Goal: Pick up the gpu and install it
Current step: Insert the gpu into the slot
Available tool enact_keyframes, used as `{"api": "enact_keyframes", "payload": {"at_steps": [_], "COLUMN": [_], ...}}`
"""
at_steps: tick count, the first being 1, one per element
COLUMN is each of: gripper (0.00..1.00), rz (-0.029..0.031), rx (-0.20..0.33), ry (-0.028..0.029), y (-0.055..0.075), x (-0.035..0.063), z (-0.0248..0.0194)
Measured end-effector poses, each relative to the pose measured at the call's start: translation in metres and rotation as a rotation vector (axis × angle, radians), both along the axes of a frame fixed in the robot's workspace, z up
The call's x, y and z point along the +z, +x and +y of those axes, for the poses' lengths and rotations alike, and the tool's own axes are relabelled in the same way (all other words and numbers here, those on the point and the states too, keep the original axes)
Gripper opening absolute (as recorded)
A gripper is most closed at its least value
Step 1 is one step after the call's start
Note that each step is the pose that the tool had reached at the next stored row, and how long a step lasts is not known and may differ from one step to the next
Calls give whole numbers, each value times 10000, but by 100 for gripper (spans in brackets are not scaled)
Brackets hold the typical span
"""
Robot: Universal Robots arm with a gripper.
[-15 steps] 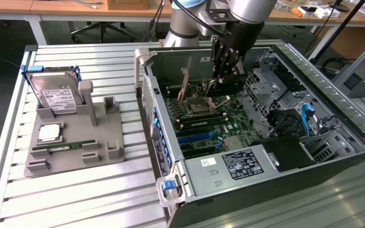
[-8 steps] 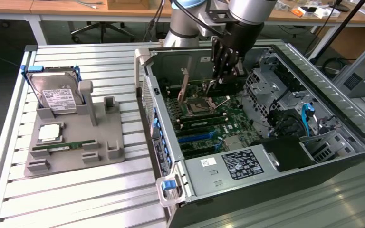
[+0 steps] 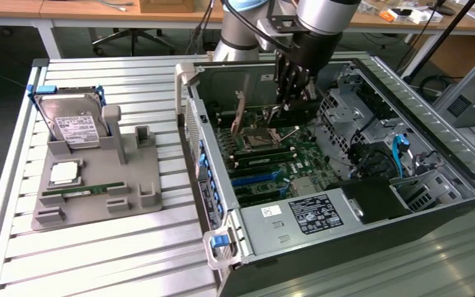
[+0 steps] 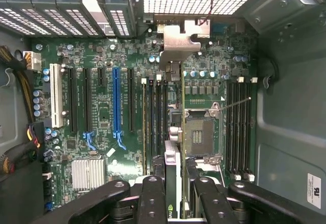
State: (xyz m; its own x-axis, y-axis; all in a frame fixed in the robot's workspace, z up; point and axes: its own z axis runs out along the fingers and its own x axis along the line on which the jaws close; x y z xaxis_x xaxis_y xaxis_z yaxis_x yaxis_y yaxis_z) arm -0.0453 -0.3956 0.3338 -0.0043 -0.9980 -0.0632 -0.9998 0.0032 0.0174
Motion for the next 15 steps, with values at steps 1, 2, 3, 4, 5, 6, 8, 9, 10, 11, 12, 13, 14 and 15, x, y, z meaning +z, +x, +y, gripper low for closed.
{"api": "enact_keyframes", "payload": {"at_steps": [1,2,3,4,5,6,8,9,10,11,12,13,14,15], "gripper": [27,27,27,27,27,27,27,27,27,27,27,27,27,27], "rz": [0,0,0,0,0,0,0,0,0,0,1,0,0,-1], "rx": [0,0,1,0,0,0,0,0,0,0,0,-1,0,0], "ry": [0,0,0,0,-1,0,0,0,0,0,-1,0,0,1], "y": [0,0,0,0,0,0,0,0,0,0,0,0,-1,-1], "x": [-6,-16,-27,-31,-33,-36,-40,-42,-45,-47,-50,-55,-59,-61], "z": [0,0,0,0,0,0,0,0,0,0,0,-1,-3,-7]}}
